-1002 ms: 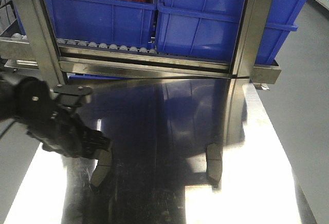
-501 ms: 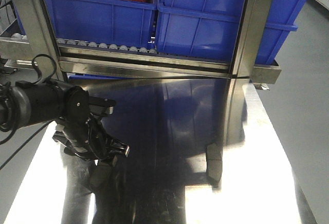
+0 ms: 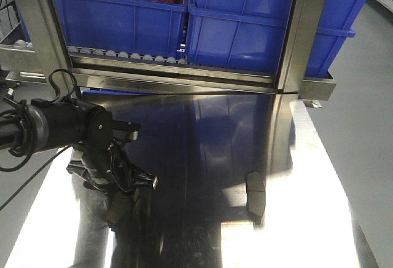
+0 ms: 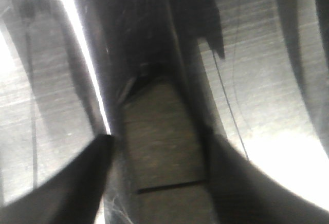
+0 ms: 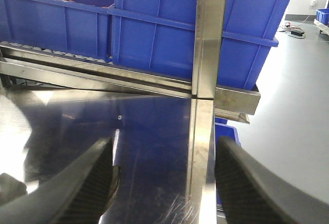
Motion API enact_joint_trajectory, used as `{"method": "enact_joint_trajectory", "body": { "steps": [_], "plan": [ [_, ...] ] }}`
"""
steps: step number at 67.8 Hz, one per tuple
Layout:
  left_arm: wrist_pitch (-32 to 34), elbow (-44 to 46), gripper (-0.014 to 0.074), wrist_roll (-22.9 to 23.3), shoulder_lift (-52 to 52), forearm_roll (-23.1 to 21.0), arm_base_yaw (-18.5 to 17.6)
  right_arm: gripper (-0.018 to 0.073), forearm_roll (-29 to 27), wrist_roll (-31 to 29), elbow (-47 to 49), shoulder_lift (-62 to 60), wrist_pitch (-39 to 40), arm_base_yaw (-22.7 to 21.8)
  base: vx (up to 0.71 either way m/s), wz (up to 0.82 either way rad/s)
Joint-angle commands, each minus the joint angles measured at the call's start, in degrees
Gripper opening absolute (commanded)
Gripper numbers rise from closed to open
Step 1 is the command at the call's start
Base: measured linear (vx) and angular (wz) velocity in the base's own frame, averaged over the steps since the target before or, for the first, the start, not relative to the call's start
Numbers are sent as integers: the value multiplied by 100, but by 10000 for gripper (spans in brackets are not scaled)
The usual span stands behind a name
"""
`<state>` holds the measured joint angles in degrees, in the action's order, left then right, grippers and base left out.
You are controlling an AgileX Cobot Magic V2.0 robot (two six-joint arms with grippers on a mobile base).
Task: Move and align brake pads A on conveyor
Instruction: 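Lower the left gripper toward the brake pad nearest the left arm, then close the left gripper on the brake pad and lift it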
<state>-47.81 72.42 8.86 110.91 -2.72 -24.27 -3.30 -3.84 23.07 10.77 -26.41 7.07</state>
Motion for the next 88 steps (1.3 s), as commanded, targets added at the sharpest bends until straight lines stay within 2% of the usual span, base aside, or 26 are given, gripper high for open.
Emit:
{"method": "enact_joint_trajectory", "body": {
  "steps": [1, 6, 16, 31, 40, 44, 55, 63, 88],
  "plan": [
    [-13, 104, 165, 98, -124, -196, -30, 415, 42, -59, 142, 62, 419, -22, 0, 0],
    [-85, 104, -8, 41, -138, -196, -30, 415, 42, -59, 142, 62, 419, -22, 0, 0],
    [-126, 104, -8, -52, -410, -183, -146, 415, 42, -59, 142, 62, 419, -22, 0, 0],
    [-140, 99, -8, -34, -1398, -132, -363, 415, 42, -59, 142, 62, 419, -22, 0, 0],
    [-206, -38, -8, -29, -2120, -120, -370, 415, 42, -59, 142, 62, 414, -22, 0, 0],
    [-206, -202, -8, 110, -2468, 34, -370, 415, 42, -59, 142, 62, 414, -22, 0, 0],
    [-276, -907, -7, 746, -3512, 880, -370, 415, 42, -59, 142, 62, 414, -22, 0, 0],
    [-289, -1460, -6, 1024, -4475, 1228, -370, 415, 42, -59, 142, 62, 414, -22, 0, 0],
    [-295, -2744, -6, 1323, -7634, 1346, -365, 415, 42, -59, 142, 62, 414, -22, 0, 0]
  ]
}}
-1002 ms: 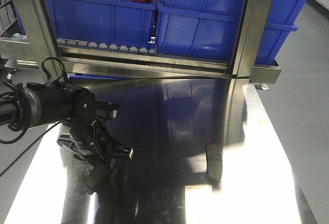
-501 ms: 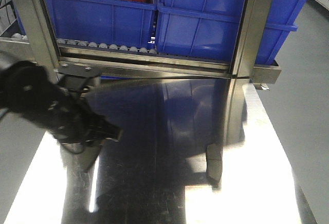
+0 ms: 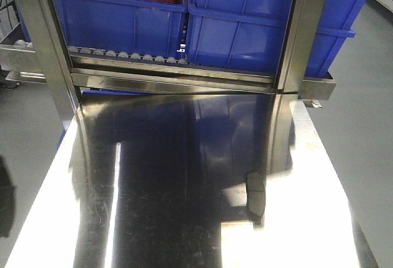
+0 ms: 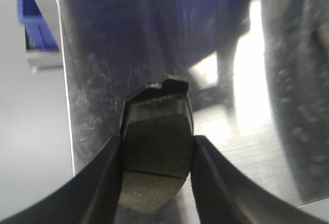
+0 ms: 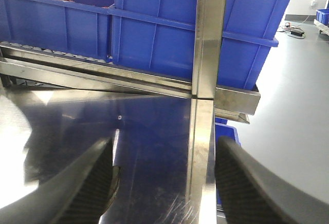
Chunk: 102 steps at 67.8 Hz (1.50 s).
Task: Move and align brake pads A on conveyor
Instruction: 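Close the left gripper on the brake pad and lift it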
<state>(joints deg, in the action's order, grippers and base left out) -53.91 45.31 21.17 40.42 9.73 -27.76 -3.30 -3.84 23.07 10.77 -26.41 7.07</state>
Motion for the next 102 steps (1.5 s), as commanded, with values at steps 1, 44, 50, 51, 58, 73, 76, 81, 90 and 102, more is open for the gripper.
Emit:
{"method": "enact_joint_trajectory", "body": {
  "steps": [1, 44, 50, 51, 58, 73, 76, 81, 90, 102],
  "plan": [
    [315, -101, -6, 92, -694, 101, -16, 415, 42, -59, 142, 62, 414, -22, 0, 0],
    [365, -976, -6, 86, -2395, 364, -16, 415, 42, -59, 142, 62, 424, -22, 0, 0],
    [365, -976, -6, 86, -2395, 364, -16, 415, 42, -59, 142, 62, 424, -22, 0, 0],
    [365, -976, -6, 86, -2395, 364, -16, 415, 42, -59, 142, 62, 424, -22, 0, 0],
    [365, -976, -6, 86, -2395, 364, -16, 415, 42, -59, 142, 62, 424, -22, 0, 0],
    [365, -976, -6, 86, -2395, 364, -16, 415, 42, -59, 142, 62, 424, -22, 0, 0],
    [365, -976, -6, 86, -2395, 364, -16, 415, 36, -59, 142, 62, 440, -22, 0, 0],
    [365, -976, -6, 86, -2395, 364, -16, 415, 17, -59, 142, 62, 440, -22, 0, 0],
    [365, -976, -6, 86, -2395, 364, -16, 415, -53, -35, 142, 77, 469, -22, 0, 0],
    [365, -976, -6, 86, -2395, 364, -16, 407, -455, -17, 602, 1128, 47, -22, 0, 0]
  ]
}}
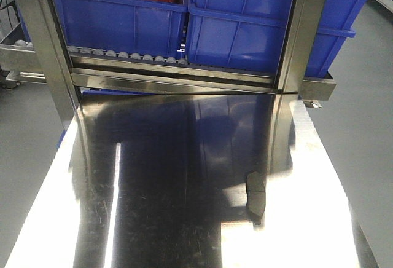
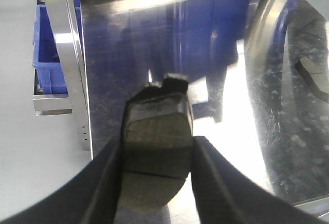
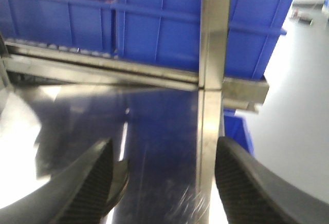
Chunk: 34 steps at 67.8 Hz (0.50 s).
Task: Move and align brake pads A on conveyor
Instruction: 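Close the left gripper on the brake pad and lift it, then lower the right gripper onto the other brake pad and close it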
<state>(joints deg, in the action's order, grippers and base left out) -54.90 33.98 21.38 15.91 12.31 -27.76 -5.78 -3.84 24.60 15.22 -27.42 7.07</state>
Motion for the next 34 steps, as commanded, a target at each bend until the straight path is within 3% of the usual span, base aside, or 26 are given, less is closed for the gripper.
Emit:
{"method": "enact_joint_trajectory", "body": {
  "steps": [1, 16, 34],
  "plan": [
    [465, 157, -6, 65, 56, 107, -16, 405, -238, -17, 516, 822, 81, -22, 0, 0],
    [465, 157, -6, 65, 56, 107, -16, 386, -549, -17, 1672, 3164, -1085, -22, 0, 0],
    [465, 157, -6, 65, 56, 107, -16, 361, -761, -17, 2434, 5341, -1709, -22, 0, 0]
  ]
}}
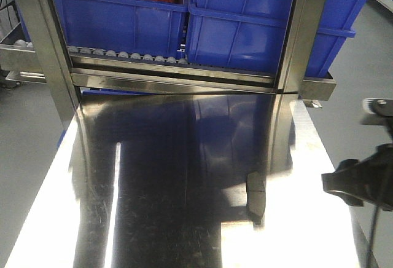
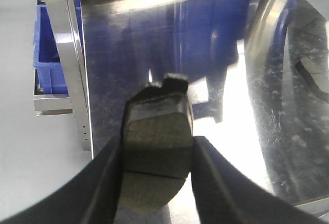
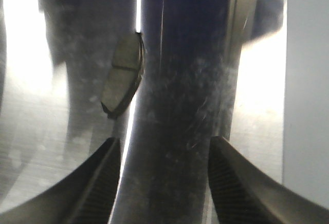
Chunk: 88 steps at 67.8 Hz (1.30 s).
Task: Move and align brake pads A on conveyor
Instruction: 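Lower the right gripper onto the other brake pad and close it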
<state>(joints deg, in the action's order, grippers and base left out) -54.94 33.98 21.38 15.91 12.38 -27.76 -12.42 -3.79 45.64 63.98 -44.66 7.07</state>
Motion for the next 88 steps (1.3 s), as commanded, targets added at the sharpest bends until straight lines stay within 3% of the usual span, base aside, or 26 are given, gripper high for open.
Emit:
{"method": "enact_joint_trajectory", "body": {
  "steps": [1, 22, 30, 44, 51, 63, 88],
  "plan": [
    [469, 157, -6, 65, 56, 100, -16, 361, -97, -23, 353, 549, -15, -22, 0, 0],
    [469, 157, -6, 65, 56, 100, -16, 361, -75, 321, 746, 1645, -201, 68, 0, 0],
    [469, 157, -6, 65, 56, 100, -16, 361, 121, 668, 1137, 1941, -388, 565, 0, 0],
    [469, 157, -6, 65, 56, 100, -16, 363, 1242, 2267, 1923, 2638, -545, 1577, 0, 0],
    [469, 157, -6, 65, 56, 100, -16, 367, 1363, 2651, 2294, 3021, -596, 1832, 0, 0],
    [469, 157, -6, 65, 56, 100, -16, 414, 1139, 2773, 2757, 3505, -714, 1816, 0, 0],
    [469, 157, -6, 65, 56, 100, -16, 477, 1532, 2957, 3543, 4291, -1260, 1804, 0, 0]
  ]
}}
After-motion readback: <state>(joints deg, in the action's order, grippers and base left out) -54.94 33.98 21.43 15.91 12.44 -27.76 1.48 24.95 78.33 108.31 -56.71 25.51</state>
